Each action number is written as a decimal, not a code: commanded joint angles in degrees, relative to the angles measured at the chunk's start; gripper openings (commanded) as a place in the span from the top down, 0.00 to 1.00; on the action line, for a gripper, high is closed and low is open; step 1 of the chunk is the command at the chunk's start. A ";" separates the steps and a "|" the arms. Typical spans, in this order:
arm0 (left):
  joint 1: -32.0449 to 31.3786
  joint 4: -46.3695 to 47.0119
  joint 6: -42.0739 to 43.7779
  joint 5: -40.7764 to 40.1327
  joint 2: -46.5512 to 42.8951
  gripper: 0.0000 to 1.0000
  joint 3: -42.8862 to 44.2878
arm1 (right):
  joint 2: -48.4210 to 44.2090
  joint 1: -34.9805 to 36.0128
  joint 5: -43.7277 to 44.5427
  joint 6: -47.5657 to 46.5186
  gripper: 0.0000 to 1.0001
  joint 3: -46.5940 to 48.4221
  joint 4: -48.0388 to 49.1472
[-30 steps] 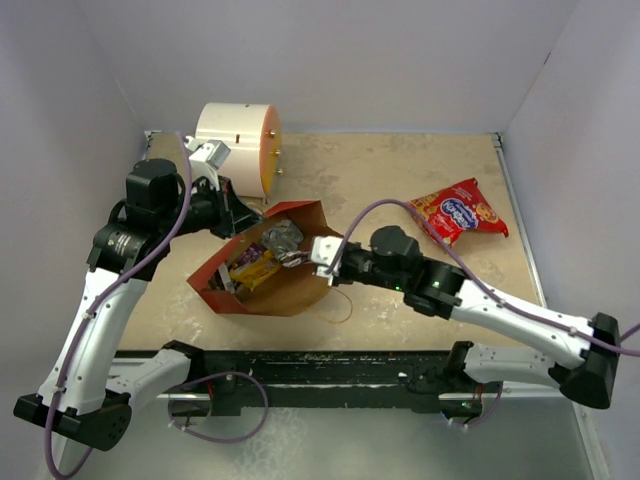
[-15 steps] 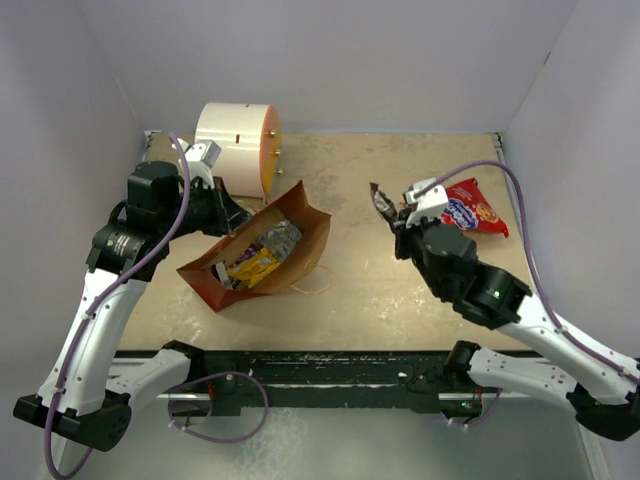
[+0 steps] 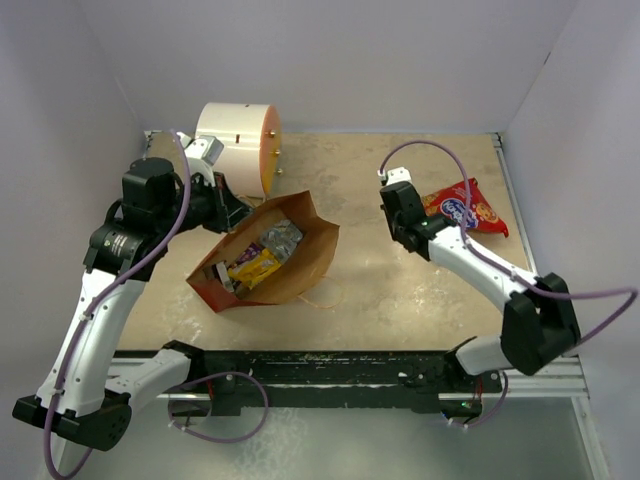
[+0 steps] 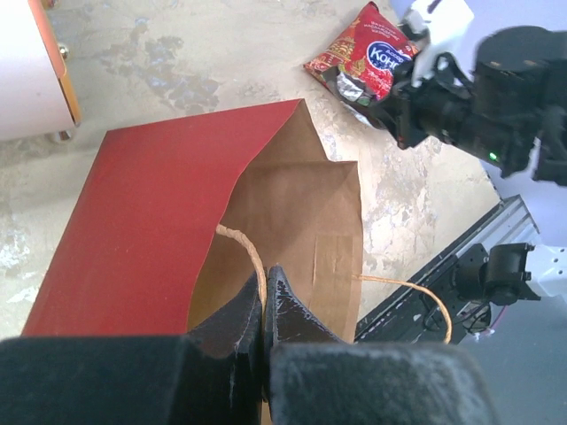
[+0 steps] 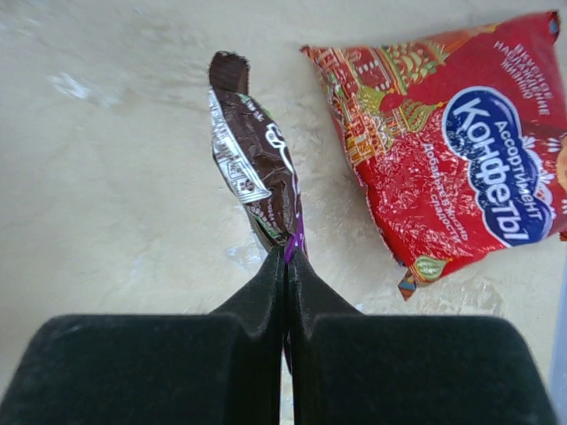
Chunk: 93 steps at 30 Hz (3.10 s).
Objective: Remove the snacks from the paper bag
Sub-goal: Place the snack at the center of the board, then take out the snack from the paper bag.
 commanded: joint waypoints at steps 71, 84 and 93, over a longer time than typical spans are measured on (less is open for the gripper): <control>0.18 27.77 -22.20 25.47 -2.81 1.00 -12.94 | 11.86 29.48 -53.79 -63.19 0.39 -0.40 33.53; 0.22 21.69 -15.48 28.10 0.34 1.00 -7.12 | 24.43 29.39 -52.29 -64.76 0.33 6.11 41.93; 0.21 21.59 -14.51 28.08 0.26 1.00 -7.30 | 28.55 29.05 -52.26 -65.96 0.33 7.34 41.04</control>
